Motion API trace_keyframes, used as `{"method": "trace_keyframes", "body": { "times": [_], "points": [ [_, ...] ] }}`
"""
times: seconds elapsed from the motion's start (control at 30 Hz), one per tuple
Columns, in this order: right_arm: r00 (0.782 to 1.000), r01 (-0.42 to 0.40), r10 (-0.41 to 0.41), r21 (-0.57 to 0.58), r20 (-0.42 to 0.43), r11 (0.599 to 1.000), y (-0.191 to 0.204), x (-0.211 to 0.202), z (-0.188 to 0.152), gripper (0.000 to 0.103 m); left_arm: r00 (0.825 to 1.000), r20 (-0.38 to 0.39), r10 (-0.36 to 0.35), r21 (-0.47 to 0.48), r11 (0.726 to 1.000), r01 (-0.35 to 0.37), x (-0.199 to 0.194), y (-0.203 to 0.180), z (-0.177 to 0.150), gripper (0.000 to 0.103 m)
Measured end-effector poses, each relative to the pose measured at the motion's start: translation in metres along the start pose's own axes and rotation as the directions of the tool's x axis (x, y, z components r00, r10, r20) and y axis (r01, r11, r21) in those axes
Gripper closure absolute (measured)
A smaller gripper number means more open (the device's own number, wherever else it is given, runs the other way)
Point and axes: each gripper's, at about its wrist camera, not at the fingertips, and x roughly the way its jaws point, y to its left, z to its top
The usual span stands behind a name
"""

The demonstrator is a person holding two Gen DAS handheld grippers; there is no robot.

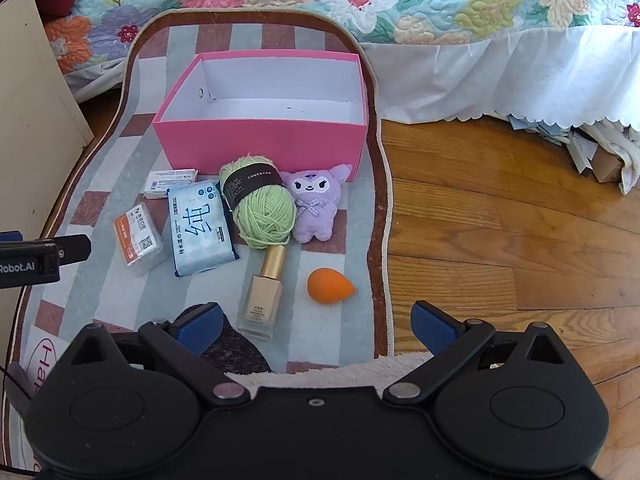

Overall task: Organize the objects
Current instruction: 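Move the left tool toward the clear orange-labelled card case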

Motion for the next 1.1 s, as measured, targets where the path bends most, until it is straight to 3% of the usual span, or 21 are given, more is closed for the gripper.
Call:
{"method": "trace_keyframes", "body": {
  "times": [0.2,0.83,1.1],
  "points": [
    [1.0,0.022,-0.022,-0.019,-0.001,1.0,0.004,-0.001,0.0,0.001,1.0,-0.015,0.018,0.051,0.999,-0.018,-0.004,-0.009,-0.002,0.002],
    [0.999,0.019,-0.02,-0.025,-0.025,0.999,0.008,0.005,-0.001,0.001,0.995,-0.09,-0.041,0.07,0.996,0.047,0.001,-0.004,-0.004,0.003],
    [1.0,0.004,-0.003,-0.062,0.019,0.998,0.017,0.0,0.019,0.001,0.991,-0.114,-0.065,0.019,0.998,0.067,0.005,0.015,0.013,0.003]
  ]
}}
